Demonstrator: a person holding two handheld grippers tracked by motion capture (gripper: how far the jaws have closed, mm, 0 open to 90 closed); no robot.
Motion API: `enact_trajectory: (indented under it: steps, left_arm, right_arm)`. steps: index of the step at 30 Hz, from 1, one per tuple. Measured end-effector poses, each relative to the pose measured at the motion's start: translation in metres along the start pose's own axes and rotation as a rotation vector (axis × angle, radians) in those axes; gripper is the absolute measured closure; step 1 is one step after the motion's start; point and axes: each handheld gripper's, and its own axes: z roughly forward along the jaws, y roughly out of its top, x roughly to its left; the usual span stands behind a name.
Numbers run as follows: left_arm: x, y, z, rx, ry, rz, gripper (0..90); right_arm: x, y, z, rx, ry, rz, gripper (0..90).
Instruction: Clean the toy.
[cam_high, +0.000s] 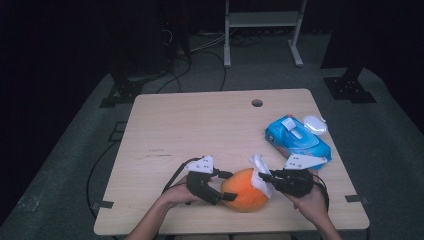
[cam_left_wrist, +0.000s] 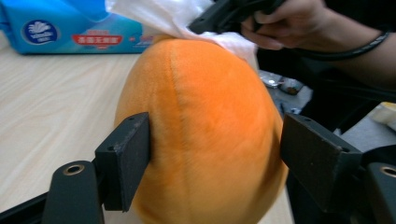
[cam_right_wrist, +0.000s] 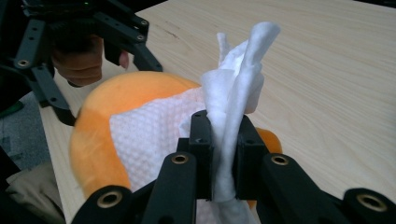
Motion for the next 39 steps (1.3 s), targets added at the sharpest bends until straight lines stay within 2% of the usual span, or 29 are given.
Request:
enact_trajectory:
  steps: [2,4,7,8,9,11,12,13,15,16,17,20,23,26,28,32,34,39]
  left_arm:
    - [0.001,0.0,0.002,0.016,0.026,-0.005,21.0]
    - [0.004,-0.001,0.005,0.038,0.056,-0.033,11.9]
    - [0.005,-0.003,0.012,0.045,0.041,-0.068,8.9]
    - [0.003,-0.003,0.014,0.051,0.033,-0.056,9.6]
    - [0.0,-0.003,0.015,0.055,0.038,-0.027,12.3]
    - [-0.005,0.001,0.013,0.053,0.07,0.033,28.5]
    - [-0.007,0.004,0.011,0.033,0.093,0.073,35.5]
    - [-0.008,0.007,0.008,0.02,0.104,0.089,40.7]
    - [-0.011,0.013,0.005,0.005,0.148,0.145,42.5]
    - [-0.011,0.014,0.005,0.018,0.173,0.166,42.4]
    - [-0.011,0.014,0.005,0.026,0.178,0.175,42.2]
    - [-0.009,0.009,0.004,0.045,0.176,0.189,41.3]
    - [-0.006,0.003,0.001,0.049,0.162,0.179,39.9]
    - [-0.003,0.0,0.001,0.043,0.146,0.166,38.6]
    - [-0.003,0.0,0.001,0.043,0.143,0.166,37.5]
    - [-0.004,-0.001,0.004,0.043,0.128,0.18,37.1]
    - [-0.004,-0.002,0.003,0.044,0.133,0.175,36.5]
    - [-0.002,-0.002,0.0,0.048,0.14,0.172,35.2]
  right_arm:
    - [-0.001,0.0,-0.001,-0.001,0.014,0.006,79.9]
    - [0.001,0.0,0.0,0.005,0.027,0.0,79.8]
    - [0.0,-0.001,0.001,0.004,0.035,0.001,79.8]
    - [0.0,-0.001,0.001,0.004,0.037,0.002,79.8]
    - [0.001,0.0,0.0,0.004,0.038,0.004,79.8]
    - [0.003,0.001,0.0,0.004,0.027,-0.001,80.1]
    - [0.004,0.002,-0.001,-0.002,0.016,-0.002,80.2]
    - [0.005,0.003,-0.002,-0.015,0.005,-0.001,80.5]
    - [0.007,0.007,-0.006,-0.059,-0.002,0.004,80.7]
    - [0.009,0.009,-0.007,-0.077,0.01,0.007,80.7]
    - [0.011,0.011,-0.006,-0.085,0.015,-0.001,80.7]
    - [0.014,0.011,0.002,-0.057,-0.003,-0.024,80.6]
    - [0.005,0.006,0.005,-0.039,-0.044,-0.005,80.4]
    - [-0.011,-0.001,0.004,-0.021,-0.088,0.05,80.4]
    - [-0.014,-0.002,0.004,-0.035,-0.075,0.085,80.4]
    - [-0.005,0.008,0.007,-0.072,-0.027,0.075,80.3]
    - [-0.003,0.011,0.012,-0.059,-0.033,0.063,80.3]
    - [-0.013,0.003,0.011,-0.041,-0.043,0.092,80.3]
